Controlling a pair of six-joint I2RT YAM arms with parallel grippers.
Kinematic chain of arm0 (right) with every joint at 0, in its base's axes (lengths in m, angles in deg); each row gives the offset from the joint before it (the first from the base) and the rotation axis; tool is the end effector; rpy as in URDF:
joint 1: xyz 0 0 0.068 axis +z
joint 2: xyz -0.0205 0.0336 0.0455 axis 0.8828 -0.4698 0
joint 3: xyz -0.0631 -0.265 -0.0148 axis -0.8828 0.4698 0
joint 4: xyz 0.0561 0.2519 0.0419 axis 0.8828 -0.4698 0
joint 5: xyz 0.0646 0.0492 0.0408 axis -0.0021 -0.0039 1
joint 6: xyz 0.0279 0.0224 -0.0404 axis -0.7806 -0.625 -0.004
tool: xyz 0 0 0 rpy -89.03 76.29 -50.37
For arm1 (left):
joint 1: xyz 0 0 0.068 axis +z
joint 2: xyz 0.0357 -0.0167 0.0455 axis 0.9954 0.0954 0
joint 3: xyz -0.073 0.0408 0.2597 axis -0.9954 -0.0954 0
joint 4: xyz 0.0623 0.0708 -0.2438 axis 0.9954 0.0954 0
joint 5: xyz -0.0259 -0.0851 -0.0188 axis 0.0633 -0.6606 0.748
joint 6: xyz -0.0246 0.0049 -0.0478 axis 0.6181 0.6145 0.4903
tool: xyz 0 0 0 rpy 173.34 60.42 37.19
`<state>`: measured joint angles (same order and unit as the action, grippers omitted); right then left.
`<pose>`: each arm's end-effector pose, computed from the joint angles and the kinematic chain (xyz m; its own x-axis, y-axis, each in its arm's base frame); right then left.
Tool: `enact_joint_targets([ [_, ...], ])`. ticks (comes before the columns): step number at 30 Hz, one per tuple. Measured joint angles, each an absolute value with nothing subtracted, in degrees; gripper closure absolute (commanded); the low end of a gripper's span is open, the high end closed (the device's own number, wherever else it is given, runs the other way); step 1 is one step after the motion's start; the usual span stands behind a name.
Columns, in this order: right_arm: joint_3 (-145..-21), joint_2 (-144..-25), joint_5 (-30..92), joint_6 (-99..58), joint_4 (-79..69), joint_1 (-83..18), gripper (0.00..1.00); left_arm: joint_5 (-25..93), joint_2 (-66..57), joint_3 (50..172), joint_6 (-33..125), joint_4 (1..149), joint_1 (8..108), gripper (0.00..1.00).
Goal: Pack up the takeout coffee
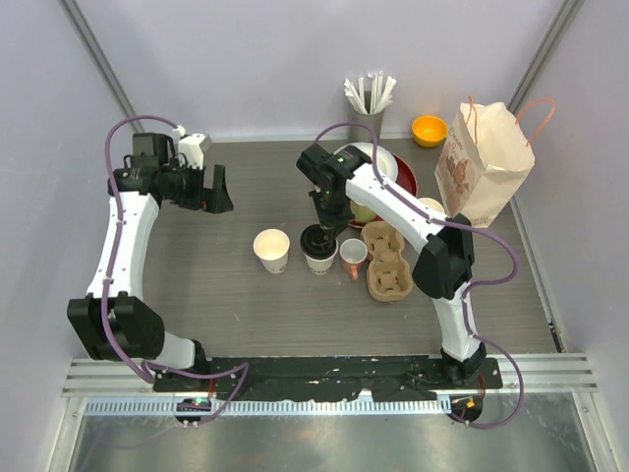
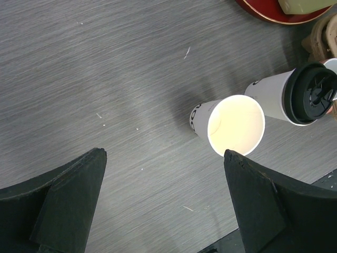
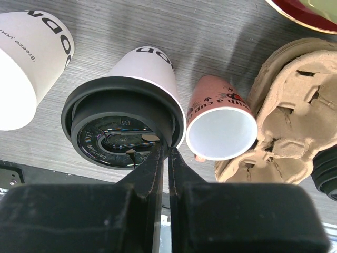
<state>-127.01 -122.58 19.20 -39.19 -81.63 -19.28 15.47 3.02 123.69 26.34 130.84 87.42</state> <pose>0.3096 0.2822 0.2979 -0.9317 -0.2780 -0.2339 -0.2935 0.9553 0.0340 0.2947 -0.0012 0.3611 -0.7422 0.0913 -0.6639 0.3454 0.9011 -0.2622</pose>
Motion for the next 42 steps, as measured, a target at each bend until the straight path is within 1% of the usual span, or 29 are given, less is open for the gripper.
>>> enact_joint_targets([
  [6,-127.82,-122.43,18.68,-39.24,-81.65,-19.26,0.99,15.32,3.02,123.69,26.67,130.84,87.42,0.02],
  [11,-127.73,-120.02,18.57,-39.67,-81.67,-19.17,0.99,15.32,3.02,123.69,26.67,130.84,87.44,0.02],
  [19,-125.02,-116.96,18.37,-39.85,-81.70,-18.04,0.99,15.30,3.02,123.69,26.69,130.84,87.44,0.02],
  [31,-124.19,-118.89,17.67,-38.86,-82.02,-17.86,0.99,15.23,3.02,123.69,26.72,130.81,87.44,0.02],
  [42,-126.82,-122.65,16.95,-36.59,-82.00,-17.95,0.99,14.86,3.02,123.69,26.74,130.79,87.44,0.02],
])
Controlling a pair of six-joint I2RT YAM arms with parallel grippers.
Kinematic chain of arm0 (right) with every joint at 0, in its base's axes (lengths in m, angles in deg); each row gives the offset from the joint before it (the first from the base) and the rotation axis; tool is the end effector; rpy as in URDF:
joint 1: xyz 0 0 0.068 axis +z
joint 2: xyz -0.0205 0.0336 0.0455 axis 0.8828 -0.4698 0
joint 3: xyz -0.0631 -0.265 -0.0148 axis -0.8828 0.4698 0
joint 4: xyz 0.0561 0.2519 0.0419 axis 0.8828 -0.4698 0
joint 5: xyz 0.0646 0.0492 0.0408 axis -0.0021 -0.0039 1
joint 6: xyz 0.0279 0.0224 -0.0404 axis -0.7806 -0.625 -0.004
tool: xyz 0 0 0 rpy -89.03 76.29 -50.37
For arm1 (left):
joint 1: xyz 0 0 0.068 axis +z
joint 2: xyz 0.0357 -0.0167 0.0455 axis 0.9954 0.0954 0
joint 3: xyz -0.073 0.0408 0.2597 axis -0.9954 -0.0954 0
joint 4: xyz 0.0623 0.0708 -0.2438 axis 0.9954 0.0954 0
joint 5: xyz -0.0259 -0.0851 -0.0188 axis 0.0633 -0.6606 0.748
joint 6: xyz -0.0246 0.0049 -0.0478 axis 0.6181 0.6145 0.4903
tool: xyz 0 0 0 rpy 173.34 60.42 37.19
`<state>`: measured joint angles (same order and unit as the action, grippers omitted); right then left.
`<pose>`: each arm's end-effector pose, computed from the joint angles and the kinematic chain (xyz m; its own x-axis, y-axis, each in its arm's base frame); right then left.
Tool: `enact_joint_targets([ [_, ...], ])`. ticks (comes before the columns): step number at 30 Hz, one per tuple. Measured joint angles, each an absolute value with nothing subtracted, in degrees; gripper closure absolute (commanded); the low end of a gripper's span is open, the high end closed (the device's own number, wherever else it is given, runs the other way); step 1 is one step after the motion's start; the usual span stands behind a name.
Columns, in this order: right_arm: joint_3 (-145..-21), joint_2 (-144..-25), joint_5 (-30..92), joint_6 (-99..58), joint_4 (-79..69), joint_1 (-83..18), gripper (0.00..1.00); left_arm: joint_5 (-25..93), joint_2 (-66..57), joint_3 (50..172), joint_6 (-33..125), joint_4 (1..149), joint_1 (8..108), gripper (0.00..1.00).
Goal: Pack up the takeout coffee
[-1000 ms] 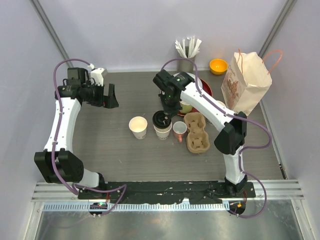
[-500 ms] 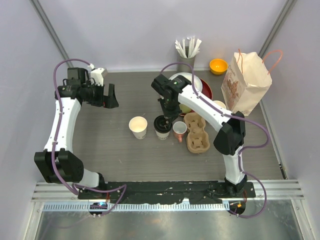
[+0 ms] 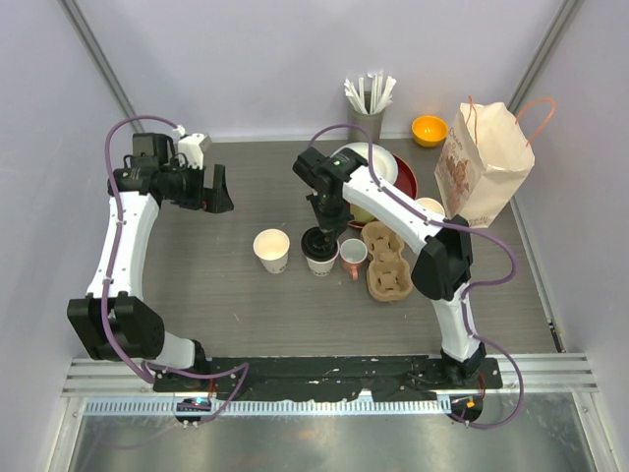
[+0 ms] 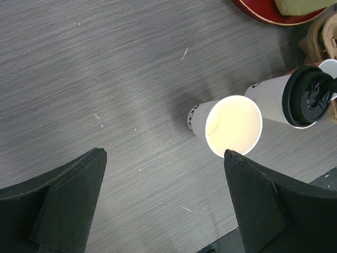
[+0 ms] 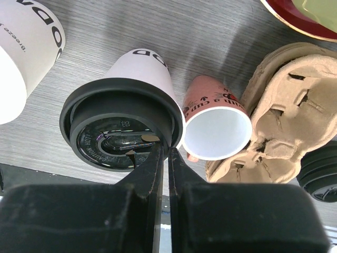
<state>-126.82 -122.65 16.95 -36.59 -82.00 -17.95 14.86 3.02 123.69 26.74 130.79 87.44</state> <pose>0.3035 0.2878 0.2965 -0.9082 -0.3427 -0.2401 -0.3492 0.9369 -0.0162 0.2947 -0.0014 0.3613 -0.7432 0.0842 -0.6637 0.3462 0.8973 -0.2738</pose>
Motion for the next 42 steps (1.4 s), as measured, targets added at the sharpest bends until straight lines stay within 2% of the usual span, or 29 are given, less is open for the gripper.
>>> enact_joint_targets([
  [7,-127.10,-122.73,16.97,-36.35,-81.98,-17.95,0.99,14.84,3.02,123.69,26.72,130.79,87.44,0.02],
  [10,-127.49,-122.73,16.97,-36.39,-82.07,-17.95,0.99,14.71,3.02,123.69,26.76,130.77,87.44,0.05],
  [13,-128.50,-122.73,16.95,-36.46,-82.09,-17.95,0.99,14.03,3.02,123.69,27.13,130.79,87.44,0.15],
  [17,-129.02,-122.60,16.93,-36.74,-82.05,-17.95,0.99,11.52,3.02,123.84,29.93,130.20,86.20,0.33],
  [19,-128.98,-122.41,16.91,-36.92,-82.07,-17.95,0.99,10.88,3.02,124.02,32.20,129.04,83.64,0.34],
  [21,-128.41,-121.60,16.71,-37.20,-81.91,-17.95,0.99,11.21,3.02,124.04,34.56,127.36,79.55,0.29],
  [25,-127.12,-119.02,16.34,-37.75,-82.07,-17.95,0.99,12.35,3.30,124.04,39.09,124.67,69.80,0.28],
  [28,-126.60,-116.88,16.08,-38.03,-82.13,-17.95,0.99,13.05,4.29,124.06,42.19,123.03,65.87,0.32],
  [34,-125.57,-113.27,15.88,-38.36,-82.13,-17.95,0.99,13.88,8.79,124.10,46.74,120.98,63.92,0.53],
  [42,-124.15,-112.20,15.86,-38.40,-82.09,-17.95,0.99,8.57,12.48,123.77,50.96,119.58,62.76,0.50],
])
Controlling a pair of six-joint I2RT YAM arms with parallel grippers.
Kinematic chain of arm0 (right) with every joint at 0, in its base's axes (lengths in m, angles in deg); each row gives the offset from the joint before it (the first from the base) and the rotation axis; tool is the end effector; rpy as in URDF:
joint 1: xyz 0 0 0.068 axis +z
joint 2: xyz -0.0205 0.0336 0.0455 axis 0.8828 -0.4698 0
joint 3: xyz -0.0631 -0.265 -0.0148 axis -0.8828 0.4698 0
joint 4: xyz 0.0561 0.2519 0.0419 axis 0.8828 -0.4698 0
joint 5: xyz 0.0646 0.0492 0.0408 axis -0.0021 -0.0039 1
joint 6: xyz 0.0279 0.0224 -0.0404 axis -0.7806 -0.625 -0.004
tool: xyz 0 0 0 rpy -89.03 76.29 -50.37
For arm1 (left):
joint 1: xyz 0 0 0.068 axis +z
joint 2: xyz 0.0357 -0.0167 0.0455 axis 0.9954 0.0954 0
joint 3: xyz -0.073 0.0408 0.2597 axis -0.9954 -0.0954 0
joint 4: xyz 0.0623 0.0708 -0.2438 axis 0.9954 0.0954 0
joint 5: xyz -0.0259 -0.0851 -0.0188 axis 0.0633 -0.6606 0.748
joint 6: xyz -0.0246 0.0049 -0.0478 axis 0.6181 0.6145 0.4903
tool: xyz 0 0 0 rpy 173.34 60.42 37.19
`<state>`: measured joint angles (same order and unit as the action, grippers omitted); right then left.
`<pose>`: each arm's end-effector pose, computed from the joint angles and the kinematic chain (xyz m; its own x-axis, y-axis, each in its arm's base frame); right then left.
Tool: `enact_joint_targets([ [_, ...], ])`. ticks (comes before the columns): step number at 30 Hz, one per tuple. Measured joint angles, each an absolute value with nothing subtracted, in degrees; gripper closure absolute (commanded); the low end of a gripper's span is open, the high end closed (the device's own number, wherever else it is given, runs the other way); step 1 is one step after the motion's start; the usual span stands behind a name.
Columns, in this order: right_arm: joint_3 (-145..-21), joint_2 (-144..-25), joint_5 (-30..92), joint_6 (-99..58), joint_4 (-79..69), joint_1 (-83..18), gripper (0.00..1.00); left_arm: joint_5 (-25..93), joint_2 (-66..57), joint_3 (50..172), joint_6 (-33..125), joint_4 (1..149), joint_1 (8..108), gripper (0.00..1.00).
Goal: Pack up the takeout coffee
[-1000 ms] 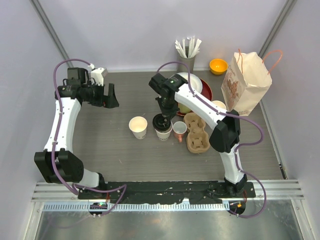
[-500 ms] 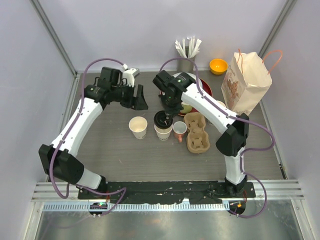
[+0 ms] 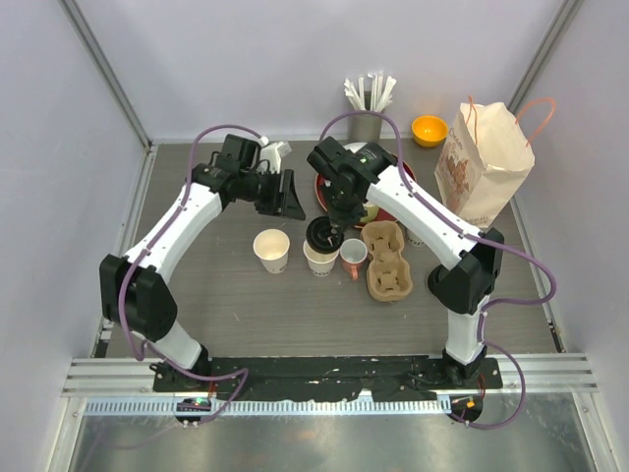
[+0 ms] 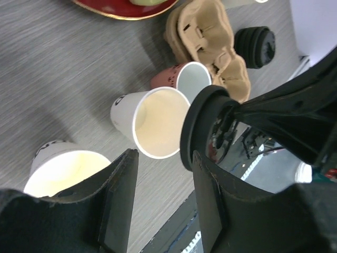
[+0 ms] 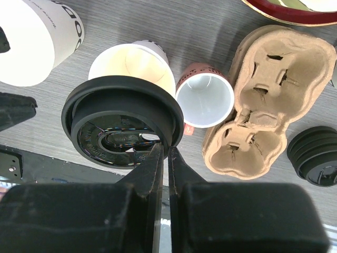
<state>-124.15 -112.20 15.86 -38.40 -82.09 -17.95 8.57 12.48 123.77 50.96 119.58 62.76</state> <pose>0.2751 0.2594 0.3530 -0.8874 -0.2839 -0.3632 -0.3166 0.9480 0.0326 0.3150 -0.1471 0.3265 -0.8616 0.0925 -0.4990 0.4157 0.6928 -0.5893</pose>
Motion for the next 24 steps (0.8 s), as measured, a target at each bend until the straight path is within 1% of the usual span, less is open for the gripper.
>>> enact_joint_targets([
  [3,-123.67,-112.20,15.83,-38.40,-82.16,-17.95,0.99,6.62,12.48,123.03,52.14,117.72,62.70,0.51],
  [9,-123.63,-112.22,15.81,-38.43,-82.16,-17.95,0.99,5.42,12.57,120.02,54.04,116.45,62.39,0.62],
  [10,-123.63,-112.22,15.81,-38.45,-82.16,-17.95,0.99,5.40,12.59,119.91,54.15,116.45,62.39,0.66],
  [11,-123.63,-112.22,15.81,-38.47,-82.16,-17.95,0.99,5.40,12.70,119.67,54.37,116.37,62.39,0.67],
  [24,-123.63,-116.53,16.97,-38.23,-82.13,-17.95,0.99,8.02,12.83,115.45,57.21,113.61,61.89,0.70],
])
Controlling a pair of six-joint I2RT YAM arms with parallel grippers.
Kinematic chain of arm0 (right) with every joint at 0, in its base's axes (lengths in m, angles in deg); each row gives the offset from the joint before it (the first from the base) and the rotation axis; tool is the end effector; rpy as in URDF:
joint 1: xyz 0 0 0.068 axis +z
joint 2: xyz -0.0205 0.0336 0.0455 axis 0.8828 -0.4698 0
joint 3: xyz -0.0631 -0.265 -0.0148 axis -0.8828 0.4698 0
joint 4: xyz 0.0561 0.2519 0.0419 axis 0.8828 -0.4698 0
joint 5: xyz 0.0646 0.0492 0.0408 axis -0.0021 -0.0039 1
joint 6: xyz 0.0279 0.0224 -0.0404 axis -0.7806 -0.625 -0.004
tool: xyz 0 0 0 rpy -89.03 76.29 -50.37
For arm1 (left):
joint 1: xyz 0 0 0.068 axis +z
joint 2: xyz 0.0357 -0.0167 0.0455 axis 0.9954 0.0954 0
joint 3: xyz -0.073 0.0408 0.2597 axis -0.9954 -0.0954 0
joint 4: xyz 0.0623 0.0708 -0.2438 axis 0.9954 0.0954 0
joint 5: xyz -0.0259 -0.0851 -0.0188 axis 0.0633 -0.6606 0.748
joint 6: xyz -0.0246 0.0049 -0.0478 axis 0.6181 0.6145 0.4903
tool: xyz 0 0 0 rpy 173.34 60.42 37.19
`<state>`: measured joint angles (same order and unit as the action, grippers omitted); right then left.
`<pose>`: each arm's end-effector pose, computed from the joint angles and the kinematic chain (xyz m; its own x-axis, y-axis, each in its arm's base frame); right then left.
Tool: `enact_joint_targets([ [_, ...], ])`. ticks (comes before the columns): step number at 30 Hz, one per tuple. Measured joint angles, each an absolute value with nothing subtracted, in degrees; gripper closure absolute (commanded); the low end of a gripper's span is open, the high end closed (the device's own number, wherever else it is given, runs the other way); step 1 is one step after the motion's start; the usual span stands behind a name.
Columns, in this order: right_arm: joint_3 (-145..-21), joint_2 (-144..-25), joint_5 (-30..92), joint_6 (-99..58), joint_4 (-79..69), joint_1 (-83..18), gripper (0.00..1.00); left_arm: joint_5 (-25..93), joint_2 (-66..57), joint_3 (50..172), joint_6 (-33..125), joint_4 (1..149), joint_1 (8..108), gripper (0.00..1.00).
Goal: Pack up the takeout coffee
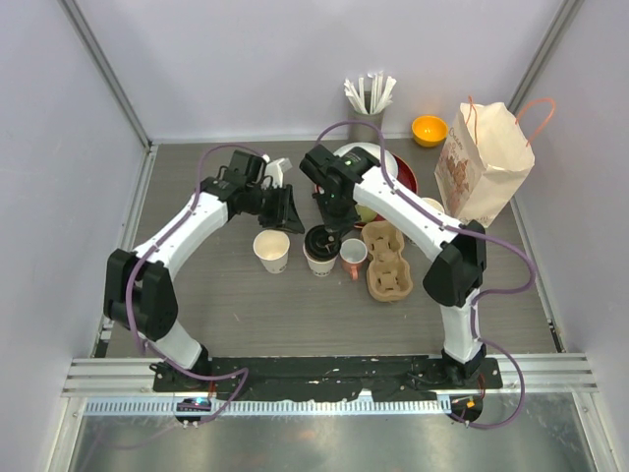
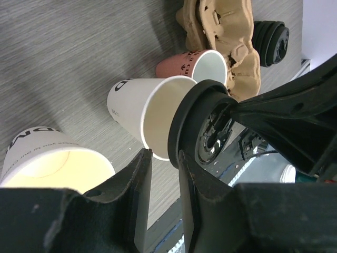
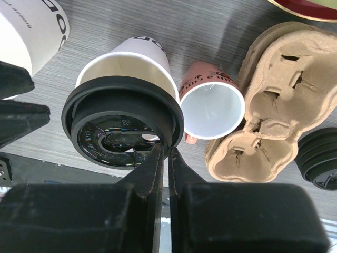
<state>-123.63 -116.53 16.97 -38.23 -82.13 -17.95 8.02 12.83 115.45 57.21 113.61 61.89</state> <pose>0.2866 0.2716 0.3227 -0.9087 -0.3069 -0.2830 -0.3232 0.9462 0.0118 0.3118 -0.1517 0.2854 -0.9202 0.0403 -0.3893 0.3043 0.6991 -0.6470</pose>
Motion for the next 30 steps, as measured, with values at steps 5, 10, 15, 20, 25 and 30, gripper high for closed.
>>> enact_joint_targets([
  [5,-123.63,-118.43,16.93,-38.08,-82.11,-18.26,0.99,9.00,12.83,114.62,57.84,113.20,61.48,0.70],
  [10,-123.49,-118.67,16.75,-37.86,-82.11,-18.74,0.99,9.42,12.90,114.55,58.32,112.89,61.06,0.70],
  [15,-123.47,-118.87,16.75,-37.62,-82.11,-19.09,0.99,9.42,13.58,114.53,58.54,112.58,60.88,0.71],
  [20,-123.49,-119.81,16.93,-37.44,-82.11,-19.31,0.99,9.83,13.79,114.35,58.56,112.54,60.86,0.71],
  [25,-123.56,-120.66,17.30,-37.07,-82.13,-19.33,0.99,10.01,13.79,114.05,58.54,112.41,60.84,0.71],
  [30,-124.67,-121.03,17.98,-36.85,-82.18,-19.35,0.99,10.05,13.90,113.72,58.54,112.39,60.84,0.71],
])
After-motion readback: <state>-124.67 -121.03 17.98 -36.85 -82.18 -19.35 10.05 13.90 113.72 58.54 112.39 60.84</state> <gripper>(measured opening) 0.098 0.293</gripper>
